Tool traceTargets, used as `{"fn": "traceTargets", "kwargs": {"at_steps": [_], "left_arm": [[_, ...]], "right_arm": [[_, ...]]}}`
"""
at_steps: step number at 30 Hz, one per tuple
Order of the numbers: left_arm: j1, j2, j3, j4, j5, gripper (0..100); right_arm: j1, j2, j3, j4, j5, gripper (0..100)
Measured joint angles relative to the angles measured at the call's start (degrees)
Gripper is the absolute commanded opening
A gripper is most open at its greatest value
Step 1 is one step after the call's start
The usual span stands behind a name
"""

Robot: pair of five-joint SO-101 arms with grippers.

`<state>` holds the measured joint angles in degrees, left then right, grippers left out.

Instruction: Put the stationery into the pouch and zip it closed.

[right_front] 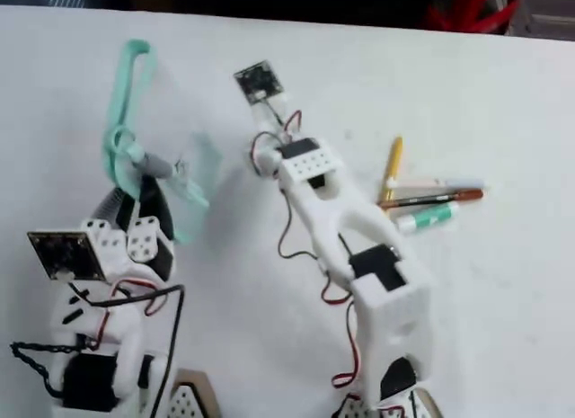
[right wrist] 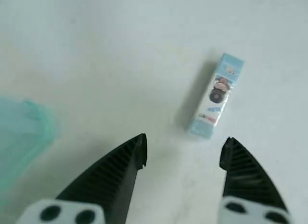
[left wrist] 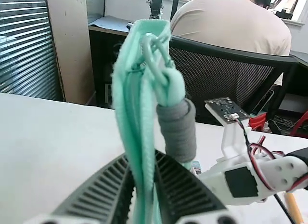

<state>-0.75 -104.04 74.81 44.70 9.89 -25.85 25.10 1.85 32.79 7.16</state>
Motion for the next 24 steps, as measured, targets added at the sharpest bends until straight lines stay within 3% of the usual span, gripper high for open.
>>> {"fn": "traceTargets", "kwargs": {"at_steps": [5,13,24], "left_arm": [[0.00,0.00,0.00,0.00,0.00,2],[0.00,0.00,0.97,0.00,0.00,2],[0.00,0.00,0.97,0.00,0.00,2]], "right_arm": [[2.81,-1.32,0.88,-0.53,0.00,24.8],[3.25,4.13,0.88,-12.92,0.09,24.8],[2.37,17.93,-11.25,-11.08,6.24,24.5]]}}
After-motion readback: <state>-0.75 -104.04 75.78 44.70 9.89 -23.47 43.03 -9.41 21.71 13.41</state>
